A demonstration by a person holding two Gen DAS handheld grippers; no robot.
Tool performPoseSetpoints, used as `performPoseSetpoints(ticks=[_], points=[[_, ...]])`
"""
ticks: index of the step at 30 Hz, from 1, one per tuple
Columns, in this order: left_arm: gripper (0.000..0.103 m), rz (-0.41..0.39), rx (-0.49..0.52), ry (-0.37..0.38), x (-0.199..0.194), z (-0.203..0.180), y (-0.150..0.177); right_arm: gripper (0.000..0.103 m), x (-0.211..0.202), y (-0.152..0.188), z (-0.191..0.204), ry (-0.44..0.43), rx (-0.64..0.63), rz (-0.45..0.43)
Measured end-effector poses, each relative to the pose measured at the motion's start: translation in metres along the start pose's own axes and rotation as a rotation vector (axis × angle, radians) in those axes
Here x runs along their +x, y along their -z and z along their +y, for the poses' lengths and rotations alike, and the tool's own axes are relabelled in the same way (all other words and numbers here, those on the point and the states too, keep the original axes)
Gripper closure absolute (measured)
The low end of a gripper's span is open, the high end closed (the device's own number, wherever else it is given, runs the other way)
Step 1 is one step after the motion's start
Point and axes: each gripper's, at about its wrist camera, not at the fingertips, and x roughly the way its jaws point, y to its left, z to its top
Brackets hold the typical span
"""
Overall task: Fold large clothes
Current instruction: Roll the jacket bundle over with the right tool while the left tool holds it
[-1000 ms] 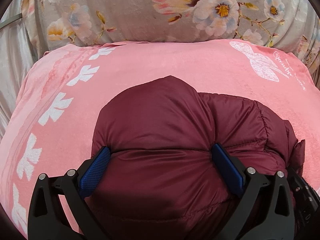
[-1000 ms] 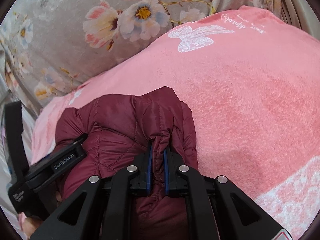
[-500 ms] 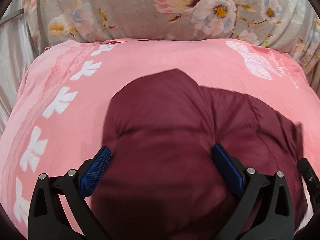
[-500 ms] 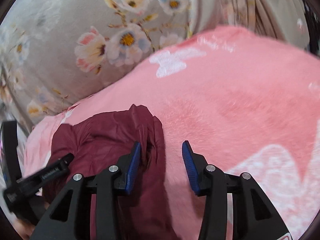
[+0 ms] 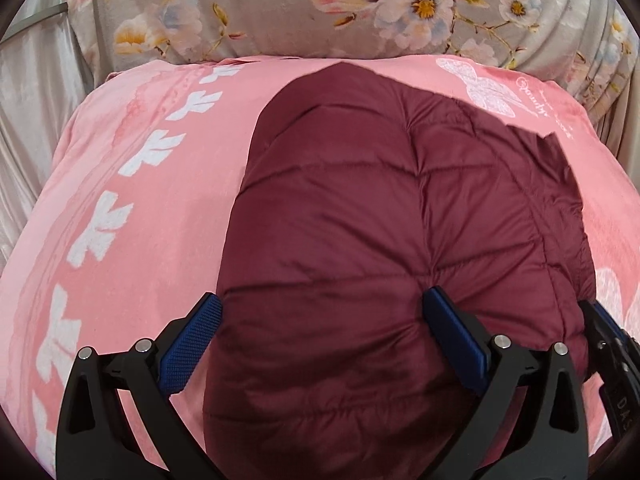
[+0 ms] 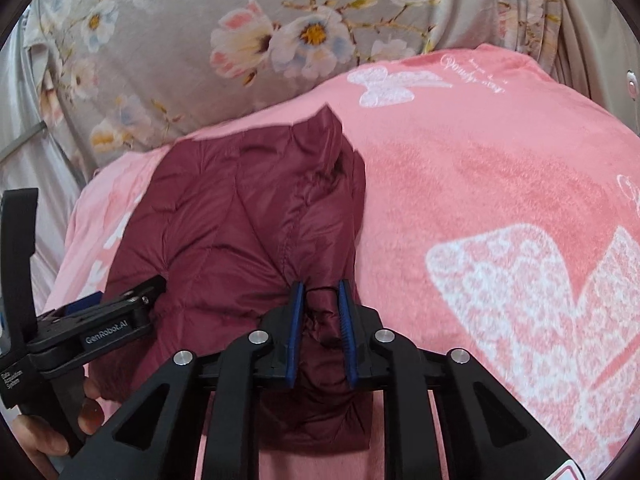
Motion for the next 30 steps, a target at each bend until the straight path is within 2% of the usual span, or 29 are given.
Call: performPoseSetpoints(ticks=[5, 10, 30], points=[[0.005, 0.014, -0.022, 0.017, 0.006, 0.005, 0.007, 0.089, 0.007, 0.011, -0.001, -0.006, -0.006, 0.041], [0.005, -0.008, -0.006, -0.005, 0.008, 0.002, 0.013, 0.089, 0.012, 0.014, -0.004, -0.022, 0.004, 0.051], [0.005, -0.072, 0.008, -0.052, 0.007, -0.006, 0.025, 0.088, 0.015, 0.017, -0.006, -0.027, 0.007, 0.038]])
